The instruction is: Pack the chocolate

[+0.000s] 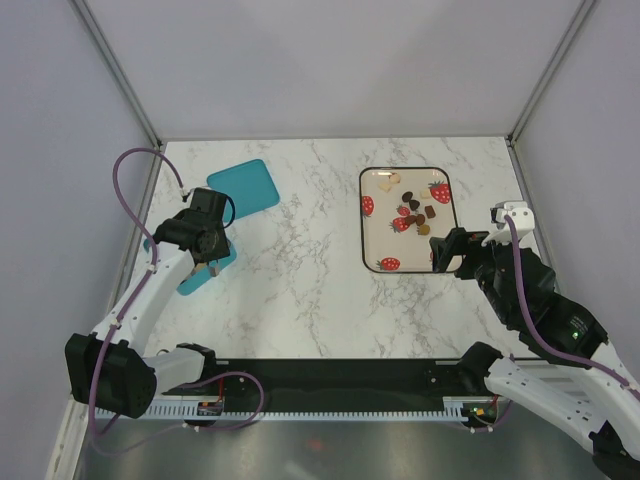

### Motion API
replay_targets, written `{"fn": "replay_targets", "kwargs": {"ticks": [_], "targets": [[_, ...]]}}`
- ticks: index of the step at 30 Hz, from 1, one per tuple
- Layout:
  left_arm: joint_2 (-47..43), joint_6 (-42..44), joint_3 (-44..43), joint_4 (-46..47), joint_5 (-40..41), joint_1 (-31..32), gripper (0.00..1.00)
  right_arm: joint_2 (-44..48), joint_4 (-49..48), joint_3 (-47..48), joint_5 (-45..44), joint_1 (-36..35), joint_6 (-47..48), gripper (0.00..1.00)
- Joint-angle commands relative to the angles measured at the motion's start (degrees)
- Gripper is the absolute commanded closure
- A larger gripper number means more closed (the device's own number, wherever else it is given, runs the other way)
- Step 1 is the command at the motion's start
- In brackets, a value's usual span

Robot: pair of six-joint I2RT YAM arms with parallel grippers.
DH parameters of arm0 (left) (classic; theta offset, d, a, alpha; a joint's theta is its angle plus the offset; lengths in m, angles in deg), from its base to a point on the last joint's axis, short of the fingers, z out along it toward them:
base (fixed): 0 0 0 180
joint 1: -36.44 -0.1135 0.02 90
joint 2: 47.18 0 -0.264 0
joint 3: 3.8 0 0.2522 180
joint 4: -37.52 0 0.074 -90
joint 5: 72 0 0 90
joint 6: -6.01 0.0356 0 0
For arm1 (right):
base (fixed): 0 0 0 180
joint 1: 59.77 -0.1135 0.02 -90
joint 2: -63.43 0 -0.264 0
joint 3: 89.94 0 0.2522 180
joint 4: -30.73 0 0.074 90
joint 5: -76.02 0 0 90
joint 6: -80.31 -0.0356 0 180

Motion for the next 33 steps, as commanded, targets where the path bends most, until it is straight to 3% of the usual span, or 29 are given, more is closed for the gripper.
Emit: {"fn": "replay_targets", "kwargs": {"ticks": [1,9,18,24,30,33], "targets": [[-0.3,2.1,-0.6,2.4,1.7,-0.3,0.52,-0.4,-0.3,1.6,-0.9,-0.3,-0.3,0.05],[-3.1,4.4,-4.0,2.1,-1.6,-0.3,0.52,-0.6,-0.2,2.2,0.0,-0.4,-1.5,0.05],[-4.6,6.3,-10.1,3.1,-13.5,1.5,0.54,-2.7,1.9,-0.2,-0.4,-0.4,-4.4,0.06],[-2.5,5.6,-13.8,6.9,-15.8,11.2,0.54,-3.0,3.4,-0.2,-0.4,-0.4,-6.1,0.06],[3.4,3.8,-15.7,14.3,-13.5,27.0,0.53,-3.0,6.0,1.0,-2.1,-0.4,-7.2,0.06],[7.9,3.7,-16.7,19.7,-13.4,31.8,0.53,-2.9,6.9,2.1,-3.2,-0.4,-7.1,0.06]]}}
